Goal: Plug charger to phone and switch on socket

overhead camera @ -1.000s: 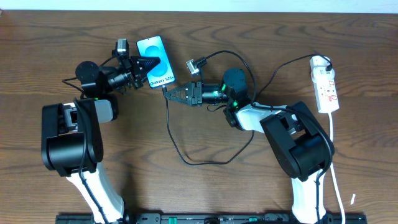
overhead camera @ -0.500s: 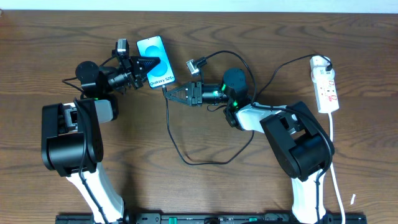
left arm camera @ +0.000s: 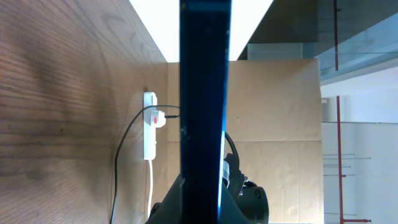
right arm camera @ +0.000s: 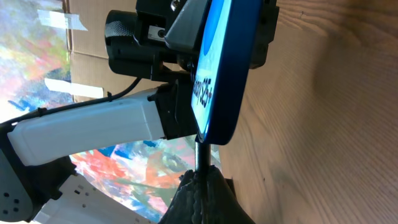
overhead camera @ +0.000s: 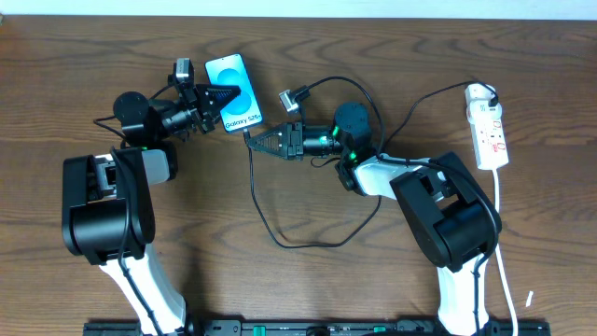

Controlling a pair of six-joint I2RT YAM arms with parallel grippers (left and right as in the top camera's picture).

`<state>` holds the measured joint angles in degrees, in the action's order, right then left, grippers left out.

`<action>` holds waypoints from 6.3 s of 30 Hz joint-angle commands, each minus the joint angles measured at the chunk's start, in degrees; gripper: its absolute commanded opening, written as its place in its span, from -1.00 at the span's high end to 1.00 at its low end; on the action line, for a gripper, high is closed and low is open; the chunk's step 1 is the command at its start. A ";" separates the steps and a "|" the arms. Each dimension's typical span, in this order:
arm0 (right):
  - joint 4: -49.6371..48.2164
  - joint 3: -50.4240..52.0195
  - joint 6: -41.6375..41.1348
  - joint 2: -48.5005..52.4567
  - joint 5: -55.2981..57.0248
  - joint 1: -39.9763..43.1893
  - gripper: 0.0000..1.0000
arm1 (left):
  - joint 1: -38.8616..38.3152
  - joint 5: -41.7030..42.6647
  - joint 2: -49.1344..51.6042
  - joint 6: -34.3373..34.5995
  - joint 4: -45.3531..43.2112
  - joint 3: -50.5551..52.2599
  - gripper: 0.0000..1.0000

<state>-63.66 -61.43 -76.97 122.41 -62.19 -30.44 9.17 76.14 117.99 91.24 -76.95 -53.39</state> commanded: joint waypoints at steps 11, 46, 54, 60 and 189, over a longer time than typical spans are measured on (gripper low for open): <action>0.00 -0.37 -0.31 0.22 0.76 0.39 0.97 | 0.13 0.74 -0.72 -1.64 -0.72 -0.83 0.85; 1.22 -0.37 -0.42 0.22 8.15 0.35 0.97 | 0.13 3.10 -0.72 -4.48 -0.74 -0.83 0.85; 1.09 -0.37 -0.39 0.24 10.69 0.35 0.97 | 0.07 4.46 -0.72 -6.14 -0.74 -0.83 0.85; 1.09 -0.39 -0.31 0.24 11.26 0.35 0.97 | 0.02 4.72 -0.72 -6.12 -0.74 -0.83 0.85; 2.54 -0.39 7.61 0.22 -1.40 1.14 0.31 | -2.12 10.16 -0.72 -7.39 -0.74 -0.83 0.86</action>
<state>-60.71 -61.34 -71.66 122.45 -63.64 -30.50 7.70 83.35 117.99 84.18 -76.97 -53.39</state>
